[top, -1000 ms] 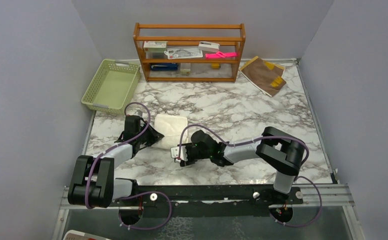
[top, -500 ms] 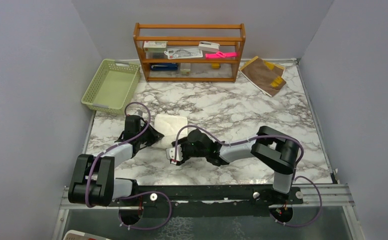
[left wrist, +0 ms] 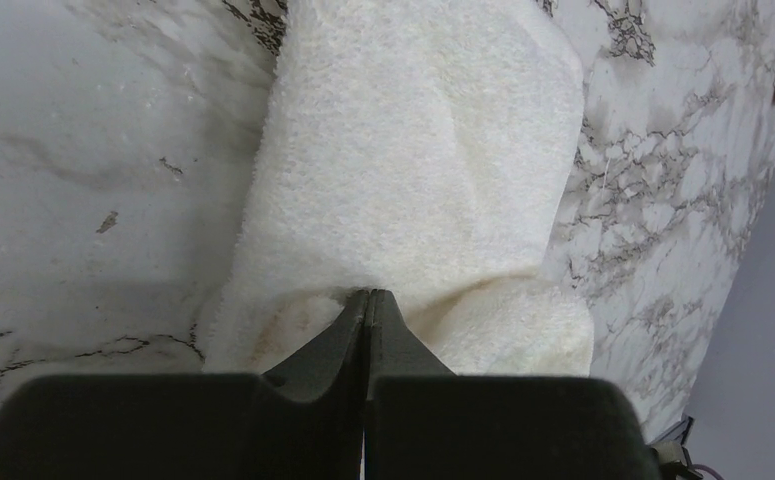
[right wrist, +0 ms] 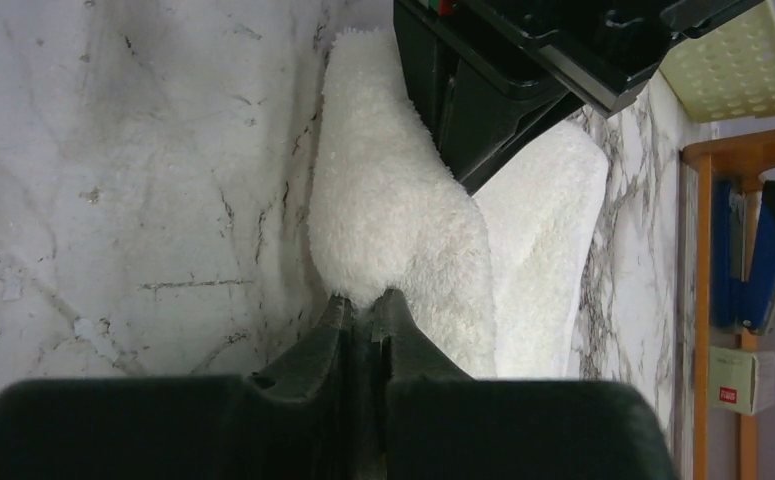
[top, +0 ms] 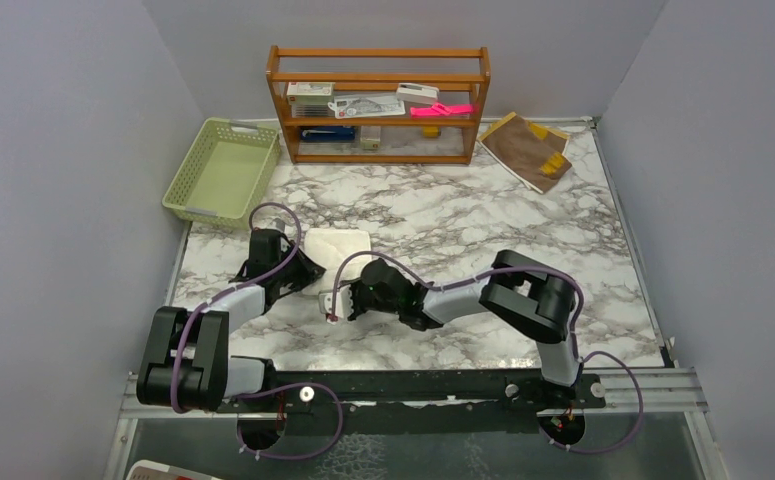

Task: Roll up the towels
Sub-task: Roll the towel at the center of the board.

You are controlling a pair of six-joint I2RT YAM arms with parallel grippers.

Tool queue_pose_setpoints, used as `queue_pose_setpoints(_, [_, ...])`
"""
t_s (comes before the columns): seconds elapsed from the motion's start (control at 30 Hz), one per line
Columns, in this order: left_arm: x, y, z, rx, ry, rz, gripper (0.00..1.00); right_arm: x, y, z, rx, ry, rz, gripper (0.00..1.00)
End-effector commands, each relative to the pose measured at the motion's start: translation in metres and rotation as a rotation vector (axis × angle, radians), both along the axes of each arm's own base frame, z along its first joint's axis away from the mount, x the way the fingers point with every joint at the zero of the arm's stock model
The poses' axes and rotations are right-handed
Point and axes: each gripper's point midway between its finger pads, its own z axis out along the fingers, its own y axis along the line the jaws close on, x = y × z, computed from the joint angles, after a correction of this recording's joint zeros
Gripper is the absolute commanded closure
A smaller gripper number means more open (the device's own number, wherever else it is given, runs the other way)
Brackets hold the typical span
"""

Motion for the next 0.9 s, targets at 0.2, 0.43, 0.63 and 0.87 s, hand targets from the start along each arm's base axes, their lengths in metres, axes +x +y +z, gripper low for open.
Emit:
queue_pose_setpoints(0.2, [-0.007, 0.028, 0.005, 0.165, 0.112, 0.009, 1.0, -0.009, -0.003, 0.005, -0.04, 0.409, -0.076, 0.99])
queue_pose_setpoints(0.43, [0.023, 0.061, 0.086, 0.216, -0.029, 0.041, 0.77, -0.02, -0.004, 0.037, 0.011, 0.811, -0.137, 0.99])
queue_pose_setpoints(0.63, [0.019, 0.061, 0.109, 0.158, -0.087, 0.01, 0.75, -0.004, 0.001, 0.053, -0.053, 1.09, -0.292, 0.99])
queue_pose_setpoints(0.87, [0.009, 0.038, 0.11, 0.05, -0.107, -0.083, 0.75, 0.012, 0.009, 0.069, -0.046, 1.566, -0.25, 0.99])
